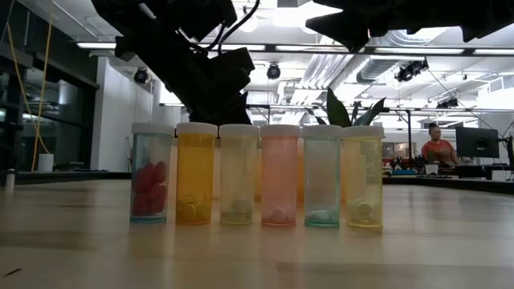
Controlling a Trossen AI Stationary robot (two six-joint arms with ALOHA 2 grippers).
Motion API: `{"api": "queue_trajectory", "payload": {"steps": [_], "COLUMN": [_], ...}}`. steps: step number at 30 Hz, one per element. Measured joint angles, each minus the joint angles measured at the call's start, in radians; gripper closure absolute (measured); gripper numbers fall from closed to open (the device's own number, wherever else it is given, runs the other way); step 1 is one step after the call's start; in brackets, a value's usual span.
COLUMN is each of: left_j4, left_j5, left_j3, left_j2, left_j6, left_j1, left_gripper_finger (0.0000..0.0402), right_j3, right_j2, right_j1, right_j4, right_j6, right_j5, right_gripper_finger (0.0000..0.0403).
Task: Pick and place medicine bottles into bin by pill shape (circle, oval)
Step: Put the big orange pill bottle into the orange bin, then put the small yellow pill bottle into the yellow bin
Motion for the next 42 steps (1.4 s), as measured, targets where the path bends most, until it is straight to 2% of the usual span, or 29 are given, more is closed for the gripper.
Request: {"api": "queue_trajectory", "payload": {"steps": [5, 9, 14, 17, 20, 22, 25, 28, 30, 34, 39, 42], "left_j4": [-0.023, -0.102, -0.132, -0.057, 0.068, 0.168, 0.321, 0.467, 0.527, 0.593, 0.602, 0.6], "left_j5": [0.0, -0.044, -0.227, -0.352, -0.394, -0.368, -0.254, -0.138, -0.103, -0.064, 0.031, 0.049], "left_j3": [0.0, 0.007, -0.023, -0.088, -0.179, -0.247, -0.354, -0.458, -0.518, -0.584, -0.592, -0.592], "left_j2": [-0.021, -0.107, -0.281, -0.399, -0.523, -0.606, -0.716, -0.8, -0.839, -0.874, -0.864, -0.851], "left_j6": [0.0, -0.005, -0.004, 0.053, 0.135, 0.189, 0.262, 0.302, 0.315, 0.303, 0.252, 0.237], "left_j1": [0.002, -0.002, -0.077, -0.161, -0.245, -0.287, -0.318, -0.318, -0.302, -0.246, -0.173, -0.146], "left_gripper_finger": [0.0107, 0.0107, 0.011, 0.011, 0.011, 0.011, 0.011, 0.011, 0.011, 0.011, 0.011, 0.011], "right_j3": [0.0, 0.0, 0.0, 0.0, 0.0, 0.0, 0.0, 0.0, 0.0, 0.0, 0.0, 0.0], "right_j2": [0.0, 0.0, 0.0, 0.0, 0.0, 0.0, 0.0, 0.0, 0.0, 0.0, 0.0, 0.0], "right_j1": [0.0, 0.0, 0.0, 0.0, 0.0, 0.0, 0.0, 0.0, 0.0, 0.0, 0.0, 0.0], "right_j4": [0.0, -0.005, -0.017, -0.021, -0.023, -0.023, -0.021, -0.014, -0.01, -0.009, -0.007, -0.007], "right_j6": [0.0, 0.0, 0.0, 0.004, 0.018, 0.019, 0.019, 0.019, 0.018, 0.019, 0.018, 0.018], "right_j5": [0.0, 0.0, 0.0, 0.0, 0.0, 0.0, 0.0, 0.0, 0.0, 0.0, 0.0, 0.0], "right_gripper_finger": [0.0105, 0.0105, 0.0105, 0.0105, 0.0105, 0.0105, 0.0105, 0.0105, 0.0105, 0.0105, 0.0105, 0.0105]}}
